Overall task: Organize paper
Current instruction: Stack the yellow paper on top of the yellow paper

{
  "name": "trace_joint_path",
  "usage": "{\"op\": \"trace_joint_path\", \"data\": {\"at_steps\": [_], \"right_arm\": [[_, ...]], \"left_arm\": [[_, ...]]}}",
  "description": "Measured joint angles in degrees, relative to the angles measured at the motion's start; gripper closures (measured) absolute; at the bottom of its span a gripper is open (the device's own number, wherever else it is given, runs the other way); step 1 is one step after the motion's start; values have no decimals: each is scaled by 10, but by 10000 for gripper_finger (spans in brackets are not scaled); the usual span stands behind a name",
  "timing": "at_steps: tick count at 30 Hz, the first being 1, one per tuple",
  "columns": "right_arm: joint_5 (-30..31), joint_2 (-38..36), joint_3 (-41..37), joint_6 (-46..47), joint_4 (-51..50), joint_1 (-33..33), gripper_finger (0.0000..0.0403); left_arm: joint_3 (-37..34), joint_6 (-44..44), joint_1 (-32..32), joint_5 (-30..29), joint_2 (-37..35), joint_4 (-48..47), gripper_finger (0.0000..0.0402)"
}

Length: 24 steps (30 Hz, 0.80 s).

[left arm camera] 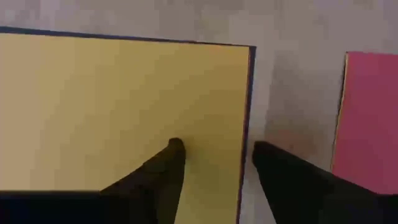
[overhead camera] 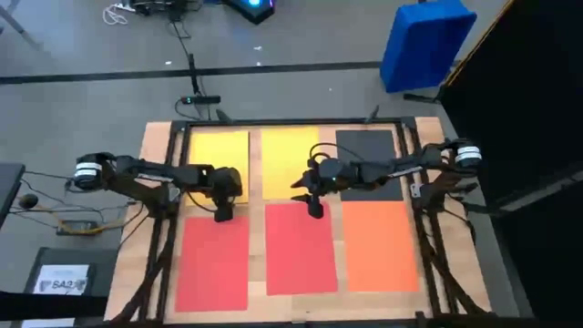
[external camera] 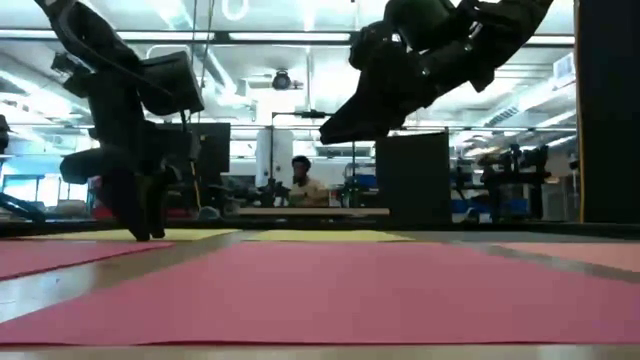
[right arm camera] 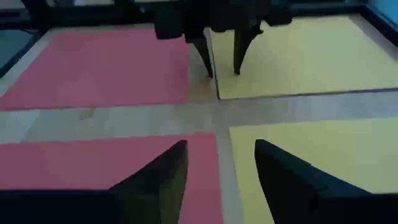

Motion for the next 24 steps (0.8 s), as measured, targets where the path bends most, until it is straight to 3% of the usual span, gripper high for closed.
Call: {"op": "trace_joint_path", "data": {"at_steps": [9, 24], "right_arm": [[15, 0, 1, -5, 5, -5, 241], [11, 12, 8, -21, 33, -6, 241]], "left_arm": [[0, -4, 0, 6, 0, 12, 289], [1, -4, 0, 7, 0, 11, 296]]}}
